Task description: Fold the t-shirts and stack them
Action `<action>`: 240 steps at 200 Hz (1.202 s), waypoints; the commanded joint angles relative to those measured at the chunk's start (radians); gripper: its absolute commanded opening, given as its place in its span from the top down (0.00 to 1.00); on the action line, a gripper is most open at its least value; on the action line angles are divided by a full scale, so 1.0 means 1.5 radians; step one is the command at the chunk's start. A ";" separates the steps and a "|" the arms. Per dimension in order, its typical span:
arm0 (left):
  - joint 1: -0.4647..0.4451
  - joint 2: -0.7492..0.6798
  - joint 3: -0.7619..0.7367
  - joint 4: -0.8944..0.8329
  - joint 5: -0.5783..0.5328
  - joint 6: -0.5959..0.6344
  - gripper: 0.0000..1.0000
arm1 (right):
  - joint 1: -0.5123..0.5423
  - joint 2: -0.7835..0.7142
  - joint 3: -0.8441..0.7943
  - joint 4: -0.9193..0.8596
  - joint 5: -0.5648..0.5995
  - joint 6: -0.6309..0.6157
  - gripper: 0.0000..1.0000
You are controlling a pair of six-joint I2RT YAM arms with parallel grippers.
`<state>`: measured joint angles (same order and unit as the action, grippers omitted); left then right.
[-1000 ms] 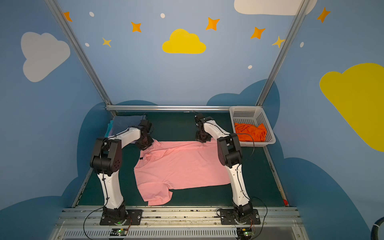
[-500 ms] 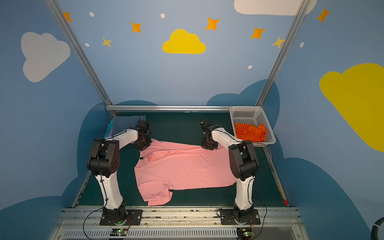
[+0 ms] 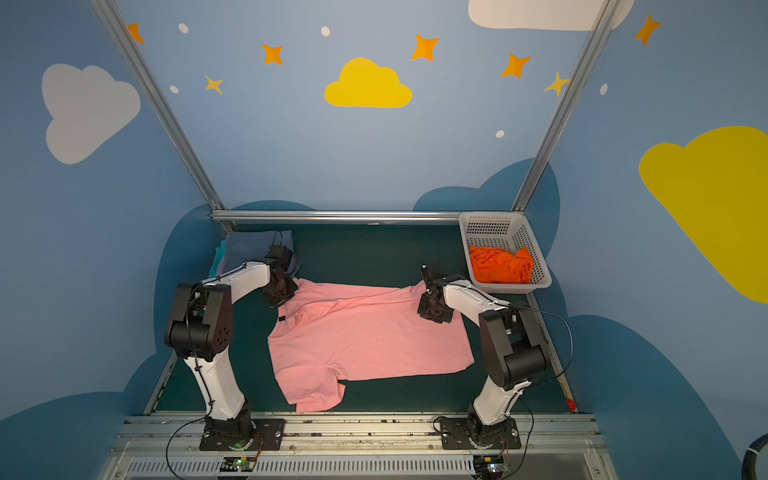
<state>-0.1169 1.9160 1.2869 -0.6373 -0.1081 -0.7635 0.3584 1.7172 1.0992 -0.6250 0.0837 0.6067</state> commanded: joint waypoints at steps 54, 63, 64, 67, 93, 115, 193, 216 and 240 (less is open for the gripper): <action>-0.060 0.048 0.137 -0.070 -0.037 0.009 0.71 | -0.044 0.243 0.370 -0.111 0.026 -0.040 0.54; -0.063 0.064 0.147 -0.070 -0.036 0.011 0.72 | -0.048 0.274 0.409 -0.126 0.028 -0.039 0.53; -0.063 0.066 0.148 -0.070 -0.035 0.011 0.72 | -0.048 0.278 0.413 -0.127 0.028 -0.039 0.53; -0.064 0.070 0.150 -0.070 -0.035 0.011 0.72 | -0.048 0.285 0.421 -0.130 0.029 -0.039 0.53; -0.066 0.105 0.164 -0.066 -0.029 0.016 0.74 | -0.057 0.351 0.502 -0.158 0.044 -0.037 0.52; -0.066 0.126 0.167 -0.064 -0.028 0.019 0.75 | -0.067 0.383 0.538 -0.171 0.046 -0.034 0.51; -0.063 0.154 0.151 -0.055 -0.021 0.021 0.78 | -0.084 0.434 0.579 -0.170 0.022 -0.026 1.00; -0.060 0.151 0.149 -0.057 -0.022 0.021 0.78 | -0.085 0.417 0.597 -0.166 0.016 -0.034 1.00; -0.058 0.152 0.149 -0.058 -0.024 0.021 0.79 | -0.085 0.375 0.625 -0.167 0.012 -0.047 1.00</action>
<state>-0.2161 2.1059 1.5276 -0.6968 -0.1436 -0.7372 0.2317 2.3447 1.9743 -0.8627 0.1120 0.5594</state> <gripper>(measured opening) 0.214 0.047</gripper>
